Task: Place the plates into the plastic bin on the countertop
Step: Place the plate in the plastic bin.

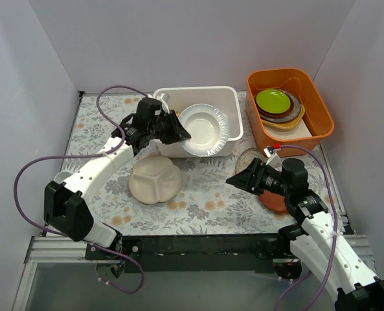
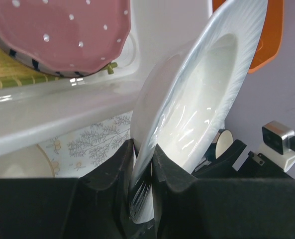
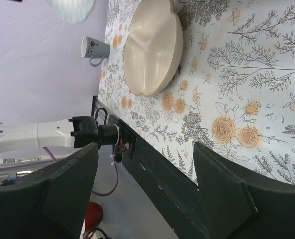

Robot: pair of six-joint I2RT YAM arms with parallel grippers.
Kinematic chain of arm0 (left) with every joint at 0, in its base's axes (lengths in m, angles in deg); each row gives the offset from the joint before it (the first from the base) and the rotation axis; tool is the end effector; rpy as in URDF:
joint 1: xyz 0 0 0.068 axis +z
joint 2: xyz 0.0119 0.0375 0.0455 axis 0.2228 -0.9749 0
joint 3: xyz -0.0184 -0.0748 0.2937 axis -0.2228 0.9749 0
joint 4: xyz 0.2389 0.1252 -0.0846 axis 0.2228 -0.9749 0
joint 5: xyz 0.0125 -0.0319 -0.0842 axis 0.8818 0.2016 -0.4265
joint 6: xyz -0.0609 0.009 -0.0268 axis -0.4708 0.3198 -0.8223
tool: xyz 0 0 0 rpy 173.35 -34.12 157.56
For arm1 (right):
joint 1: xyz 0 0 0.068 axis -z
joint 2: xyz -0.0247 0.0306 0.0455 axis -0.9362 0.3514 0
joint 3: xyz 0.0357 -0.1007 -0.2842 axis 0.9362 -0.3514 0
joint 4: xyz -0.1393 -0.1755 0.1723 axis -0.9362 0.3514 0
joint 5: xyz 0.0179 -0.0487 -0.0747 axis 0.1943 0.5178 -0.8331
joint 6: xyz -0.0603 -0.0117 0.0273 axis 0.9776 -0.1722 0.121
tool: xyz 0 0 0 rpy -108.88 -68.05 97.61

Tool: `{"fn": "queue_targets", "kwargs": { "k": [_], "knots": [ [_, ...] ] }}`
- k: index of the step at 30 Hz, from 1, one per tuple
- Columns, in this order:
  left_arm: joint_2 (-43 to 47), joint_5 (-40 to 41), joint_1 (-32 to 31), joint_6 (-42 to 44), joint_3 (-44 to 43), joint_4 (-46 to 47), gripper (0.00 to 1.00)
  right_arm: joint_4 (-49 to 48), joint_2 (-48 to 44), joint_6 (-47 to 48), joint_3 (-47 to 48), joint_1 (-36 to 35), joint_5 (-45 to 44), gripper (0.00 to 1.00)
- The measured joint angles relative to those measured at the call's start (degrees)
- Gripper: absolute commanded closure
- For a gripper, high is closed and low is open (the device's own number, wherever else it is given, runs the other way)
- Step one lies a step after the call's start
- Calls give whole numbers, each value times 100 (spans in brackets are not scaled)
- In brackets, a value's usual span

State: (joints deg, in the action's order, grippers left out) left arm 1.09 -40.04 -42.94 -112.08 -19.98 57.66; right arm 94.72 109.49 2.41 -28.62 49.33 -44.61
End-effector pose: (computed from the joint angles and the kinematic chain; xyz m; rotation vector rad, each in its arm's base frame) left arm 0.2997 -0.1899 0.3466 -0.9194 2.3672 -1.2441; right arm 0.1455 0.0841 0.2602 0.1418 2.0993 1.3455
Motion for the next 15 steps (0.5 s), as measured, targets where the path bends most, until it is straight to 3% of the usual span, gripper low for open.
{"fn": "queue_targets", "kwargs": {
  "k": [8,15],
  "knots": [
    [-815,-212,107,192,-940,-22,100,101,-46,76,0,0,2,16],
    [-1401,-485,319,164,-1134,2,100,111,-46,166,0,0,26,16]
  ]
}}
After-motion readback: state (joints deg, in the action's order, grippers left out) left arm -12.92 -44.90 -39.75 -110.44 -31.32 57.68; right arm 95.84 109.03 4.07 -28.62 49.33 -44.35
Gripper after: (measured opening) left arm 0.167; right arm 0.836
